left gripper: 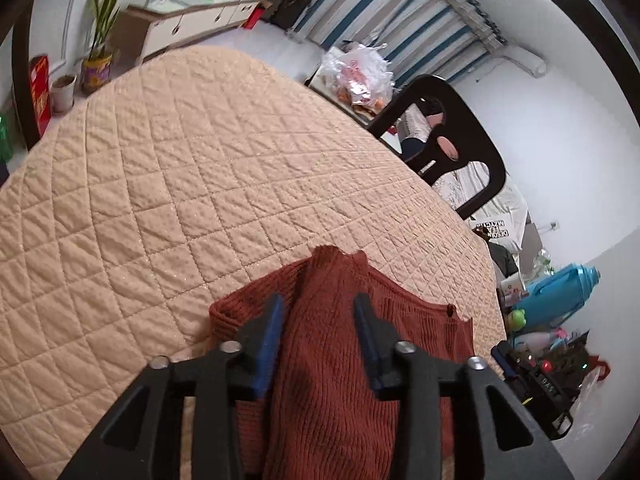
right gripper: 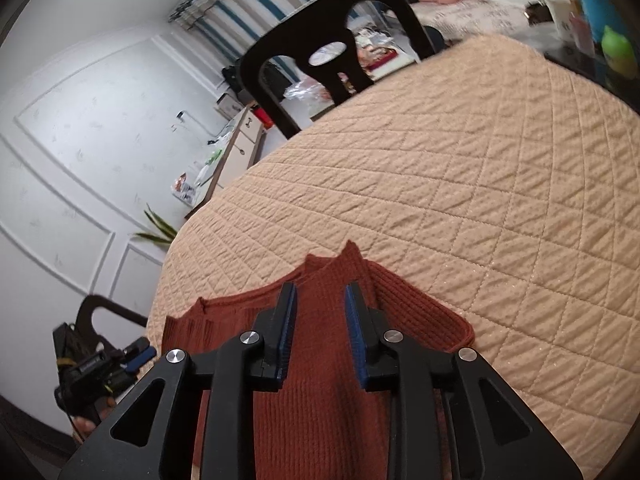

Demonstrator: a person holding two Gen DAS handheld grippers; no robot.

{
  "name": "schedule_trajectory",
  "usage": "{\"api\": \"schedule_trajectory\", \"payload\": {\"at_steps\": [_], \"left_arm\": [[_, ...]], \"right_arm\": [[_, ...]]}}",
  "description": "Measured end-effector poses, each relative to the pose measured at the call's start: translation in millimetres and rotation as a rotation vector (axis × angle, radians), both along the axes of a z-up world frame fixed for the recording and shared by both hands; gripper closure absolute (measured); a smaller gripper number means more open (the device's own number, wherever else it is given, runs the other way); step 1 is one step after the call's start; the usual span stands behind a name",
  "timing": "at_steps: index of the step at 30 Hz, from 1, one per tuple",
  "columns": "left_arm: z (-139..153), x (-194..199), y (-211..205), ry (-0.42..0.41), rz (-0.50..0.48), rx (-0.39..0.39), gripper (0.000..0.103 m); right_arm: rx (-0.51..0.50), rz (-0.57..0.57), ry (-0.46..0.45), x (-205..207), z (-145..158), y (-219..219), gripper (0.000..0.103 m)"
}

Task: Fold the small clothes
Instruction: 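Open both tools to release the hem onto the collar, then withdraw both open tools from the half-folded sweater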

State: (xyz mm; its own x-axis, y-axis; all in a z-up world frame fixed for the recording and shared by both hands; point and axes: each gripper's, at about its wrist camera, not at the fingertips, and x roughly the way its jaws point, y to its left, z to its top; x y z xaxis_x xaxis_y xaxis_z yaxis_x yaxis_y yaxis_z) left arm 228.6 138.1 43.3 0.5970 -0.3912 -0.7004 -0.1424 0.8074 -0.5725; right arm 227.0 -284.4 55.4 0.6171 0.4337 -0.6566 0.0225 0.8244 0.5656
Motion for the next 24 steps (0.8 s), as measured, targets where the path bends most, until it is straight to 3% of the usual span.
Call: {"api": "schedule_trajectory", "payload": {"at_steps": [8,17,24], "left_arm": [[12.4,-28.8,-22.7,-0.06,-0.097,0.101,0.053],[3.7,-64.0,-52.4,-0.068,-0.22,0.243,0.053],[-3.5,-81.3,-49.7,-0.059,-0.235,0.283,0.053]], "right_arm": [[-0.146,0.101,-0.064,-28.4,11.6,25.7,0.078],[-0.318,0.28,-0.065,-68.0,-8.5,65.5,0.078],[-0.476,0.254,-0.043,-80.6,-24.2,69.1,0.078]]}}
